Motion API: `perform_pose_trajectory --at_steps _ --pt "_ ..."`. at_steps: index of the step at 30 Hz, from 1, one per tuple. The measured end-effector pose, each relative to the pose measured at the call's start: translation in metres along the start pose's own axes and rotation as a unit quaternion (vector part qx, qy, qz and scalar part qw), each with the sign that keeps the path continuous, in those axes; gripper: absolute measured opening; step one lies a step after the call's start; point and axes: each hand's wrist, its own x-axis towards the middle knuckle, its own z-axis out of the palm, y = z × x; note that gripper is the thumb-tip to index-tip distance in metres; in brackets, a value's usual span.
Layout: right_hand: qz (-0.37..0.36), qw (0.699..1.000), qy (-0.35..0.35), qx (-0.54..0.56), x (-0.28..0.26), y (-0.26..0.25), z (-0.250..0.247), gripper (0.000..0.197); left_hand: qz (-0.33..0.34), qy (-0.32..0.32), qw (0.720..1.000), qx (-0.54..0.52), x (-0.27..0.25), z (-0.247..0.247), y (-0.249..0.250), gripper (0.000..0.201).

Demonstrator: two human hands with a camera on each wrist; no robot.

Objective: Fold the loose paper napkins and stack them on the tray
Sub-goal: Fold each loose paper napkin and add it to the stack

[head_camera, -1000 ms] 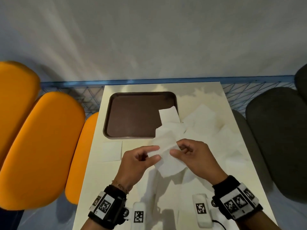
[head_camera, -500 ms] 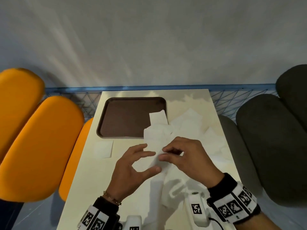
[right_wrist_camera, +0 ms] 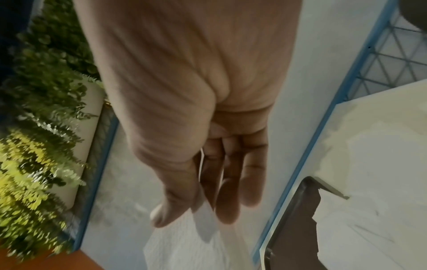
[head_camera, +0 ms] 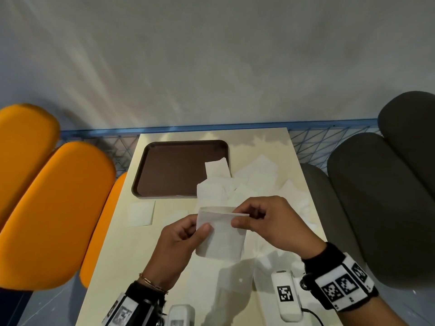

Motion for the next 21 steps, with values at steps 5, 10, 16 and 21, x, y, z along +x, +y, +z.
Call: perform_pose_trajectory --at_steps 5,10,16,21 --pt "-0.012 0.999 0.030 0.012 0.004 -0.001 0.007 0.003 -0.017 -0.023 0.999 -0.031 0.003 -0.007 0.000 0.022" --pt "0.032 0.996 -0.011 0.087 0.014 -0.001 0.017 0.004 -0.036 -0.032 0.998 -0.050 0.007 -0.018 0.002 0.028" --pt "0.047 0.989 -0.039 0.138 0.023 -0.005 0.027 0.011 -0.008 -0.009 1.000 0.010 0.014 -0.029 0.012 0.035" --pt "0.036 0.994 -0.021 0.099 0.029 -0.011 0.033 0.009 0.081 0.036 0.986 0.143 0.020 -0.036 0.017 0.019"
